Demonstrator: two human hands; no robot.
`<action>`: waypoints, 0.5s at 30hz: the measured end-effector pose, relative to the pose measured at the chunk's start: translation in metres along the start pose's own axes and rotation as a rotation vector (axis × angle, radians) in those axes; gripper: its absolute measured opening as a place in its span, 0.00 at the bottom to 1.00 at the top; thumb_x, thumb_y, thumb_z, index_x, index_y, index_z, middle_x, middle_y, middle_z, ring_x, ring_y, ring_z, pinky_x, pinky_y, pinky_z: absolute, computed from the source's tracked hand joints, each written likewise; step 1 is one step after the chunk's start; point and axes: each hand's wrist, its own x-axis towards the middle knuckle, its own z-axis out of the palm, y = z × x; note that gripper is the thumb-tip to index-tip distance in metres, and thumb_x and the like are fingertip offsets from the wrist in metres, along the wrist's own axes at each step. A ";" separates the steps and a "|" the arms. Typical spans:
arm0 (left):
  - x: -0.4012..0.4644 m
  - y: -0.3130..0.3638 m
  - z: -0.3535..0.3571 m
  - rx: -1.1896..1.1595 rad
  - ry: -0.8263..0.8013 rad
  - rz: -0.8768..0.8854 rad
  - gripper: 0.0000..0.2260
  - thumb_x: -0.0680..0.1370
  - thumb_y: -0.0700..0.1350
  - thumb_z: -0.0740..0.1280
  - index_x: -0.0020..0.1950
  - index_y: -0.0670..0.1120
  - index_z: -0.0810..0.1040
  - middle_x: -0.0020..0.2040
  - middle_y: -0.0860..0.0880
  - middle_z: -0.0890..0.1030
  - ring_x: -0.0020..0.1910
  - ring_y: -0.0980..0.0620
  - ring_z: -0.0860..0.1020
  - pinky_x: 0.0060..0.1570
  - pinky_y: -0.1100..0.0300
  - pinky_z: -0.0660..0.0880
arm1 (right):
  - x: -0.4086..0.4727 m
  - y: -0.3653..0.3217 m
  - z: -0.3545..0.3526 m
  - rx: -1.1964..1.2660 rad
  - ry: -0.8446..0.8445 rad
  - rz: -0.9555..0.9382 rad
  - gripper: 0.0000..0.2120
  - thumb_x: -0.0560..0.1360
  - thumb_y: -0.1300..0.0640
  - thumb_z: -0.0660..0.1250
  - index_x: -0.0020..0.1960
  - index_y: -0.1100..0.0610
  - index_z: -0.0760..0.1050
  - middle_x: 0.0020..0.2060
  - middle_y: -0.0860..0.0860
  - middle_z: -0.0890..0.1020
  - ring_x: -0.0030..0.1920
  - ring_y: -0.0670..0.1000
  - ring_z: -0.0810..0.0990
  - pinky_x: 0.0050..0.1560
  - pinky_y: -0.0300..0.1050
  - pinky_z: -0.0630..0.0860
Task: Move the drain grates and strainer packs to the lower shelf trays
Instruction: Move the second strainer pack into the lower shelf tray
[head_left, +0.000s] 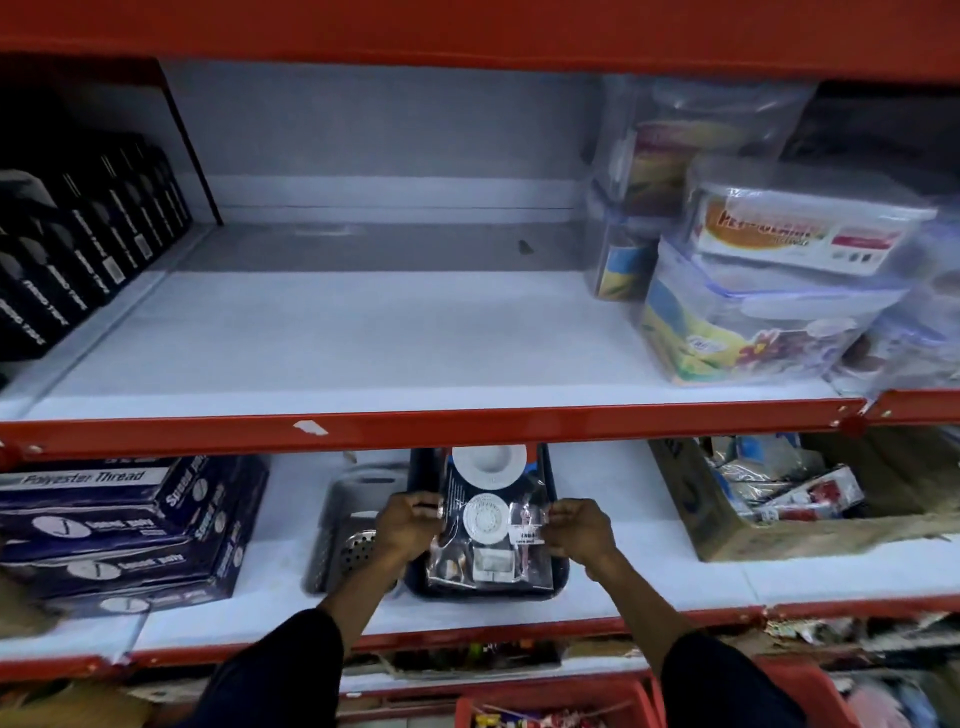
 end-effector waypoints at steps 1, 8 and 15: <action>0.004 -0.002 0.005 0.024 0.027 0.001 0.16 0.73 0.28 0.68 0.59 0.37 0.80 0.53 0.35 0.84 0.43 0.45 0.80 0.32 0.65 0.76 | 0.004 0.001 0.005 -0.057 0.038 -0.036 0.13 0.69 0.70 0.74 0.53 0.65 0.81 0.47 0.61 0.86 0.48 0.56 0.85 0.56 0.55 0.82; 0.011 -0.020 0.017 0.140 0.086 0.048 0.15 0.73 0.30 0.65 0.57 0.38 0.82 0.49 0.40 0.87 0.51 0.43 0.83 0.54 0.53 0.78 | 0.011 0.002 0.020 -0.474 0.149 -0.222 0.11 0.67 0.71 0.66 0.35 0.57 0.80 0.39 0.57 0.88 0.42 0.55 0.86 0.29 0.26 0.64; 0.000 -0.034 -0.031 0.281 0.132 0.303 0.14 0.73 0.28 0.66 0.54 0.39 0.84 0.52 0.43 0.86 0.52 0.50 0.83 0.61 0.55 0.78 | -0.017 0.005 0.031 -0.639 0.102 -0.357 0.24 0.71 0.68 0.66 0.64 0.52 0.79 0.56 0.53 0.85 0.53 0.56 0.84 0.50 0.45 0.82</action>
